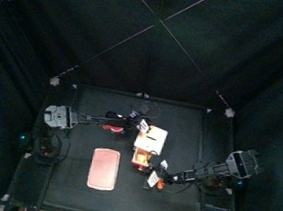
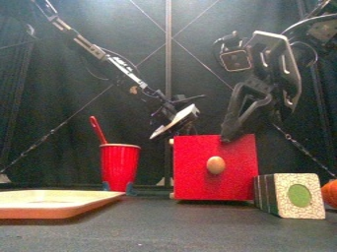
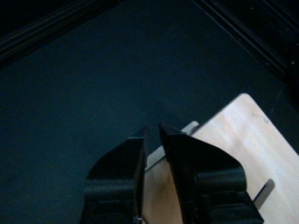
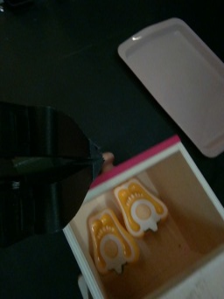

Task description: Close drawer

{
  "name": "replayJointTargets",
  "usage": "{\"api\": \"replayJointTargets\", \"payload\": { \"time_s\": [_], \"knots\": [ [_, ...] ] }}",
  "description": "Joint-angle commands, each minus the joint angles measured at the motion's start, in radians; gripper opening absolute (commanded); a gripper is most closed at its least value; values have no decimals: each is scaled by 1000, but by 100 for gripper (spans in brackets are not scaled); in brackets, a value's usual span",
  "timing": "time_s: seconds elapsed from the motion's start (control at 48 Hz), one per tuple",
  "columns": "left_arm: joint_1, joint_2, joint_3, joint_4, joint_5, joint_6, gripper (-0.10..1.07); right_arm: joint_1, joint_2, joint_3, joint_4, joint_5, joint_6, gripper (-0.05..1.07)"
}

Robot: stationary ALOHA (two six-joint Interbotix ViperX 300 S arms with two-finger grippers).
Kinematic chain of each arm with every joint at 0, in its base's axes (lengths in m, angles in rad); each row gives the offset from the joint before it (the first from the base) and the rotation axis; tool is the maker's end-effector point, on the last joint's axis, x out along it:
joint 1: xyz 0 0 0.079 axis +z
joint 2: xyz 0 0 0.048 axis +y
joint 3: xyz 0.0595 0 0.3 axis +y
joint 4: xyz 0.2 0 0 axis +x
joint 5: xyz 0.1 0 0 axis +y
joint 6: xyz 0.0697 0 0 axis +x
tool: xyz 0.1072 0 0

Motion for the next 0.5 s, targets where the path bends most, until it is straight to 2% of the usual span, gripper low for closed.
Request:
{"api": "replayJointTargets", "payload": {
  "time_s": [0.0, 0.479],
  "knots": [
    [3, -15, -6, 3, 3, 2, 62, -29, -20, -6, 6, 21, -2, 24],
    [2, -17, -8, 3, -6, 3, 62, -77, -60, 25, 55, 252, 0, 24]
  ]
}}
